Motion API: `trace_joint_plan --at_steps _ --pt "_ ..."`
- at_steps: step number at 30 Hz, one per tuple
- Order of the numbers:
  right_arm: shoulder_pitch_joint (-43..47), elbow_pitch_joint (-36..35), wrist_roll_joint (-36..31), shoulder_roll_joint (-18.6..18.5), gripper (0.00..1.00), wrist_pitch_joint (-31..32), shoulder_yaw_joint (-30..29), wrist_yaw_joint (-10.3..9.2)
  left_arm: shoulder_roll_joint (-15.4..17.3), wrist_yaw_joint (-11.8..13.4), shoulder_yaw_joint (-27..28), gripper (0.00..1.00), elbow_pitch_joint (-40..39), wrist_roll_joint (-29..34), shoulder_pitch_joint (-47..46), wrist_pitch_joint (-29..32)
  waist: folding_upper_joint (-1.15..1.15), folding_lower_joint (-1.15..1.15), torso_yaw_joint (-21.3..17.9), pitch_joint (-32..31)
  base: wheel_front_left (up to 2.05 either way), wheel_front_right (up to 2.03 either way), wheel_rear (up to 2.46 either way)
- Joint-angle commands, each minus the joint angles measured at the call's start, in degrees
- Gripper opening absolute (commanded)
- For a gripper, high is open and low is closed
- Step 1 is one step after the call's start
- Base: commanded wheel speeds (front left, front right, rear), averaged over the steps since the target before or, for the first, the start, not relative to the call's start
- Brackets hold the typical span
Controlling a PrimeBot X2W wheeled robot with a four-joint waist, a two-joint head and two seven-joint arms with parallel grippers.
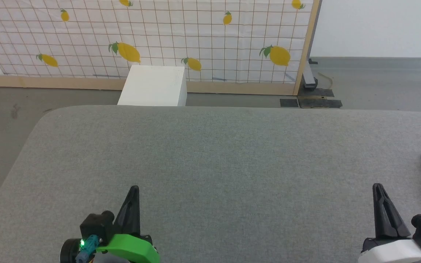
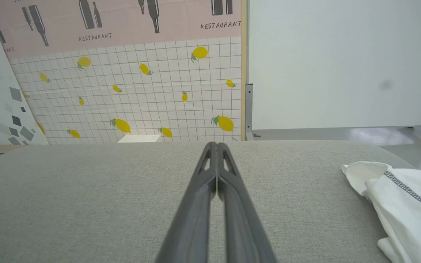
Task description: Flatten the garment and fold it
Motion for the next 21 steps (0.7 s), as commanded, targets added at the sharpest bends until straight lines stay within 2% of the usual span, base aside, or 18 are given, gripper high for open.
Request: trace_joint_plan --at_steps 1,21 --pt "-0.33 -0.11 -0.27 0.01 0.00 0.31 0.24 0.00 -0.01 0.10 0.23 0.00 -0.42 0.52 -0.05 0.27 0.00 0.00 -0.02 0.06 0.00 0.00 0.00" --pt "-1.49 -0.55 -1.33 0.03 0.00 2.26 1.46 -0.02 -0.05 0.43 1.20 0.00 -2.09 2.44 -0.23 2.58 0.00 0.00 -0.28 0.70 0.00 0.00 0.00"
